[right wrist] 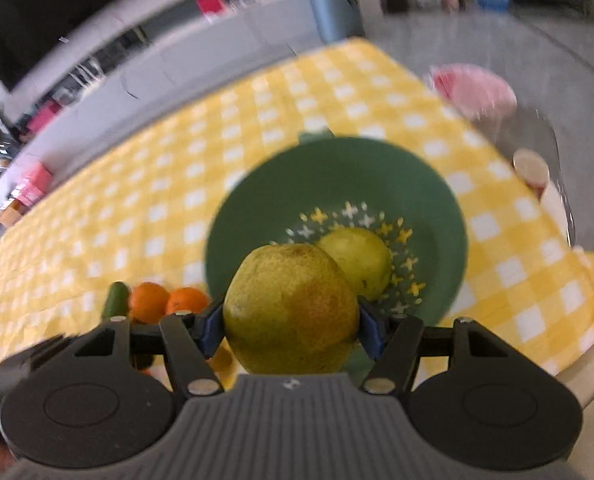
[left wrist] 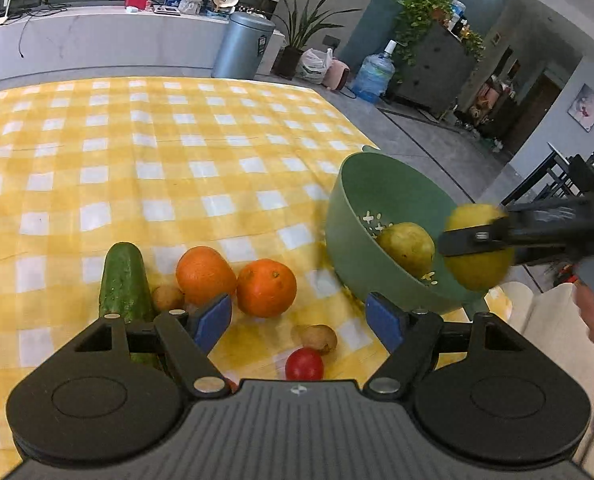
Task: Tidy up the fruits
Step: 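Lower the large pear into the colander and open the right gripper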
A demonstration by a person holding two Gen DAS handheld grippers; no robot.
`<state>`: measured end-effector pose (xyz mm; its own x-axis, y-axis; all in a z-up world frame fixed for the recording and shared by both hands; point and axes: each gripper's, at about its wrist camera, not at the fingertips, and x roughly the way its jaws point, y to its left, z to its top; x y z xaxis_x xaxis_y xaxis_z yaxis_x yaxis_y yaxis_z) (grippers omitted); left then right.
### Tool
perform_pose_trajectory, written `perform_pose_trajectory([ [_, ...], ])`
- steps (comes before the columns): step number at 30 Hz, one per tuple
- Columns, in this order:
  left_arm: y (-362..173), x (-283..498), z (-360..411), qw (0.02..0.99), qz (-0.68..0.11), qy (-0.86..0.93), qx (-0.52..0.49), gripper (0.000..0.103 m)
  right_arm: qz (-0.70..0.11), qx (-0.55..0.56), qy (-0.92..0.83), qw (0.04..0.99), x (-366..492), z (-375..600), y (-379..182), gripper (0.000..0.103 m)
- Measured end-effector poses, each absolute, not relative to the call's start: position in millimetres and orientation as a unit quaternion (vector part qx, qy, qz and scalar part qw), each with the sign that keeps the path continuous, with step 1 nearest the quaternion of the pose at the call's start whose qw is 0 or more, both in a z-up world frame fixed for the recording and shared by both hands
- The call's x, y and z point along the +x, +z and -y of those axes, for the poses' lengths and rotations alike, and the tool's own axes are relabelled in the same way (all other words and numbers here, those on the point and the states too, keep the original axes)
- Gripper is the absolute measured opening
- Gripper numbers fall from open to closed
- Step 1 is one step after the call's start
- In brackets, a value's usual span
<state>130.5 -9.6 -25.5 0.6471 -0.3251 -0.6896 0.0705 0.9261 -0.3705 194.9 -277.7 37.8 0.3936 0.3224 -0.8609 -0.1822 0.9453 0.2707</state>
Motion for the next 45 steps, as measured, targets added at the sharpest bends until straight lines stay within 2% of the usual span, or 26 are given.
perform_pose_trajectory([
  [7,-27,122,-8,0.887,-0.402,-0.125,-0.189,0.089,-0.616,0.027,0.106,0.78,228,265,2,0.062],
  [11,-29,117,-14,0.888,-0.396,-0.125,-0.199,0.089,-0.608,0.011,0.101,0.787,234,256,-4,0.062],
  [15,-30,116,-20,0.884,-0.398,-0.121,-0.211,0.09,-0.549,-0.018,0.091,0.831,229,250,7,0.062],
  [21,-31,117,-19,0.882,-0.404,-0.121,-0.209,0.09,-0.596,-0.025,0.101,0.796,226,254,2,0.062],
  [31,-34,121,-13,0.88,-0.419,-0.12,-0.192,0.09,-0.618,-0.087,0.057,0.779,241,250,-28,0.063],
  [34,-35,121,-11,0.879,-0.422,-0.118,-0.185,0.09,-0.617,-0.076,0.064,0.78,243,251,-24,0.064],
  [37,-36,120,-10,0.879,-0.423,-0.118,-0.183,0.09,-0.608,-0.055,0.071,0.789,243,255,-12,0.07],
  [45,-32,119,-11,0.882,-0.417,-0.116,-0.187,0.09,-0.577,-0.057,0.077,0.811,230,253,23,0.073],
])
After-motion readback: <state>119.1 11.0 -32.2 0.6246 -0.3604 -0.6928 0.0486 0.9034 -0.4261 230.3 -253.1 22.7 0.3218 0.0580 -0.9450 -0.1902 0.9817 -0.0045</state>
